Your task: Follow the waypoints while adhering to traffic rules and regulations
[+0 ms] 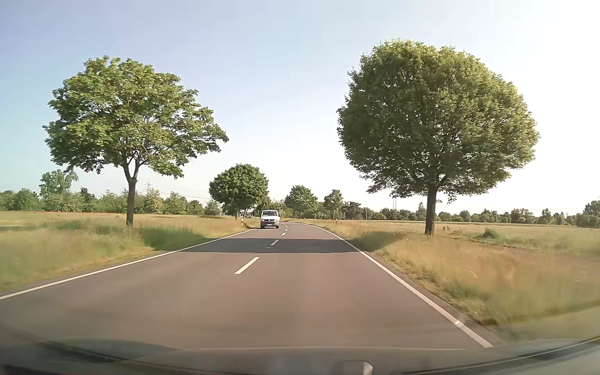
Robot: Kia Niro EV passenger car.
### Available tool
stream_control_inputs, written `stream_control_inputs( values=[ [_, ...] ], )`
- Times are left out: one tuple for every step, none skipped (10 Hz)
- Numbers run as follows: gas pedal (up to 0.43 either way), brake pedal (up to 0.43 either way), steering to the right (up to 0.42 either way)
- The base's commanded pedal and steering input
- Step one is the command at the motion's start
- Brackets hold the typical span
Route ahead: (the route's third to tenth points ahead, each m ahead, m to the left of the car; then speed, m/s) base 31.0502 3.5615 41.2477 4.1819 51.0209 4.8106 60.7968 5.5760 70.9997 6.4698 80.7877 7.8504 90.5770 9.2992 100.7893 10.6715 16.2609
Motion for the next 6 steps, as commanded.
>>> stream_control_inputs(
  values=[
    [0.087, 0.030, -0.007],
    [0.087, 0.030, -0.007],
    [0.087, 0.030, -0.007],
    [0.087, 0.030, -0.007],
    [0.087, 0.030, -0.007],
    [0.087, 0.030, -0.007]
  ],
)
